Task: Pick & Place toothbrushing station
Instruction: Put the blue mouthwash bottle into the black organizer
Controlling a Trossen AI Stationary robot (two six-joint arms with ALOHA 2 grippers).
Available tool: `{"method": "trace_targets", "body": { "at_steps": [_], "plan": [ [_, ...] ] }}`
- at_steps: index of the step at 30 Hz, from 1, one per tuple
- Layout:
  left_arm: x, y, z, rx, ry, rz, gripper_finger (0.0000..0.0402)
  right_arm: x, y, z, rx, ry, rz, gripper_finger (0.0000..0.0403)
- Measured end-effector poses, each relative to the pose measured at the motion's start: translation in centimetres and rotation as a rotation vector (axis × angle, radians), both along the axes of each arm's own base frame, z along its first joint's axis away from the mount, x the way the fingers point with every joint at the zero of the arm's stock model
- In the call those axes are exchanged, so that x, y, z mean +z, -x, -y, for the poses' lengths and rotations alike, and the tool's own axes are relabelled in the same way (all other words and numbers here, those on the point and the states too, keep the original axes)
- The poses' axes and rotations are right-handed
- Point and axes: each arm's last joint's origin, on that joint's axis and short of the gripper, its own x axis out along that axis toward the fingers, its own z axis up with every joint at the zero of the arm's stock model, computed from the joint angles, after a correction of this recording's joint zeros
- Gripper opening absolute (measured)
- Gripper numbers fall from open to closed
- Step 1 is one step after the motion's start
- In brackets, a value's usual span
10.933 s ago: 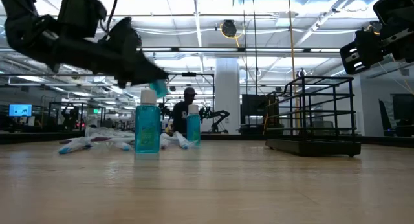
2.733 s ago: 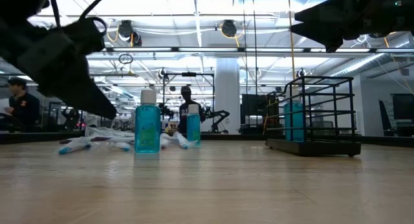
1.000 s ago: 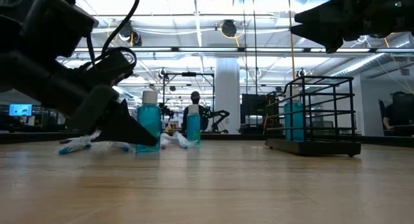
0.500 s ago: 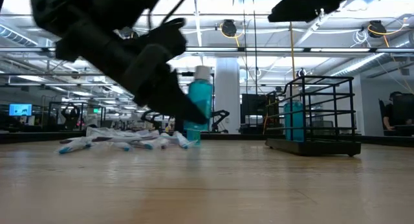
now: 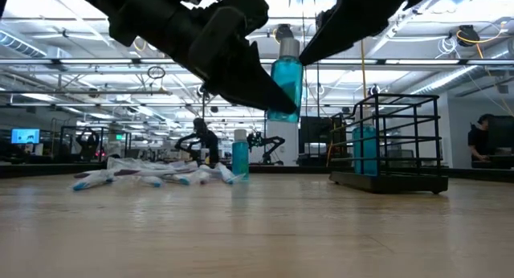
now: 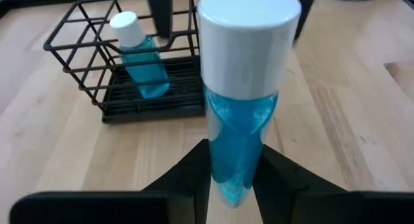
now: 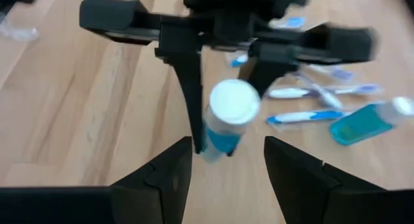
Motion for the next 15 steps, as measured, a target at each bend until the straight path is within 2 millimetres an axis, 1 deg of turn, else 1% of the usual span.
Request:
{"method": "trace_targets", "body": {
  "at_steps": [3,8,12,15],
  "plan": [
    [0.0,0.0,0.0,0.004,-0.008,-0.005,0.0098,-0.4,-0.4,0.3,0.004,-0.020,-0.011,0.0187],
    [-0.4,0.0,-0.1,0.007,-0.013,-0.027,0.0098,-0.3,-0.8,1.0,-0.027,-0.059,0.009,0.0187],
    [-0.8,-0.2,-0.4,0.023,-0.005,-0.025,0.0098,0.0,-1.1,1.2,-0.027,-0.067,0.043,0.0187],
    [-1.1,-0.2,-0.7,0.033,-0.002,-0.041,0.0098,-0.1,-1.1,1.5,-0.021,-0.080,0.033,0.0187]
  ]
}}
